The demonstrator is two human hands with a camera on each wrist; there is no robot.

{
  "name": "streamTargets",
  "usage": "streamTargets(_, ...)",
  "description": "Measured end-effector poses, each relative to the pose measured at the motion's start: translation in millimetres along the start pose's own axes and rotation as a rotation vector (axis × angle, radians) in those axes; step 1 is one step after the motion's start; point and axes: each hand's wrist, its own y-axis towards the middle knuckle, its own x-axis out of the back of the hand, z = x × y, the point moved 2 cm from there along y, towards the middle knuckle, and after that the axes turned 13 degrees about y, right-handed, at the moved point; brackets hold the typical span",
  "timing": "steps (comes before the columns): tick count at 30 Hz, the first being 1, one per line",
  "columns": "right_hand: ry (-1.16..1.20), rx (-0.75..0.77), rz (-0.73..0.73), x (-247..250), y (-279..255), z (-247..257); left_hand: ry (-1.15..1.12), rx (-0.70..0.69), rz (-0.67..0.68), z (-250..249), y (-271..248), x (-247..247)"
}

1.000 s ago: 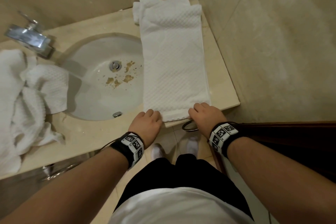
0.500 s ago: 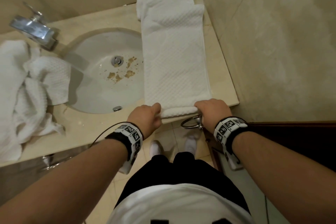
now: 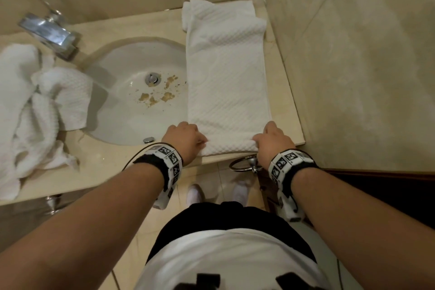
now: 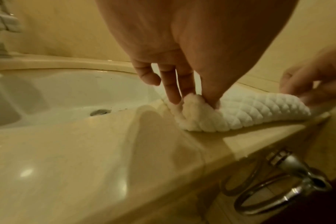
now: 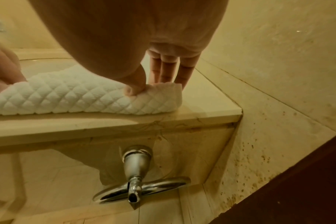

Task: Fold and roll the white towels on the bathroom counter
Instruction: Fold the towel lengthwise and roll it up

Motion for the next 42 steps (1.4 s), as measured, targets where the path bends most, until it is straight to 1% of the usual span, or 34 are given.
streamTargets(2, -0.046, 0.012, -0.024, 1, 1, 0, 0.012, 0.022, -0.045, -4, -2, -1)
streamTargets(7, -0.062, 0.016, -0.152, 6, 5, -2, 0.014, 0.151, -0.124, -10, -15, -12)
streamTargets(10, -0.107, 0.045, -0.202, 9, 8, -3, 0.027, 0.211, -0.111, -7, -22, -15)
streamTargets(12, -0.111, 0.074, -0.197, 7, 7, -3, 0.022, 0.239, -0.078, -7, -21, -16)
streamTargets(14, -0.107, 0.101, -0.167, 3, 5, -2, -0.044, 0.287, -0.059, -6, -16, -12)
streamTargets(16, -0.085, 0.104, -0.146, -2, 5, -4, -0.104, 0.315, -0.053, -5, -11, -7)
streamTargets(18, -0.051, 0.099, -0.132, -4, 5, -5, -0.093, 0.321, -0.051, -5, -9, -5)
streamTargets(20, -0.073, 0.109, -0.120, -5, 5, -3, -0.063, 0.300, -0.127, -7, -10, -4)
streamTargets(21, -0.092, 0.118, -0.121, -7, 4, -3, -0.026, 0.255, -0.162, -9, -11, -2)
streamTargets(23, -0.102, 0.150, -0.140, -9, 0, -1, 0.092, 0.108, -0.197, -19, -14, -1)
streamTargets(25, -0.093, 0.191, -0.179, -12, -4, -1, 0.163, -0.053, -0.253, -33, -19, 1)
streamTargets(26, -0.097, 0.202, -0.195, -13, -4, -2, 0.181, -0.103, -0.274, -39, -22, 4)
streamTargets(27, -0.099, 0.206, -0.192, -14, -4, -2, 0.191, -0.125, -0.291, -44, -24, 5)
streamTargets(28, -0.104, 0.208, -0.181, -15, -3, -2, 0.199, -0.132, -0.306, -47, -25, 6)
streamTargets(32, -0.130, 0.212, -0.149, -14, -3, -4, 0.238, -0.138, -0.246, -51, -27, 0)
streamTargets(37, -0.120, 0.201, -0.136, -11, 5, -11, 0.197, -0.142, -0.308, -44, -28, 0)
streamTargets(40, -0.153, 0.222, -0.119, -6, 11, -11, 0.189, -0.132, -0.259, -35, -23, 0)
streamTargets(42, -0.179, 0.233, -0.121, -3, 12, -11, 0.169, -0.094, -0.203, -31, -19, -3)
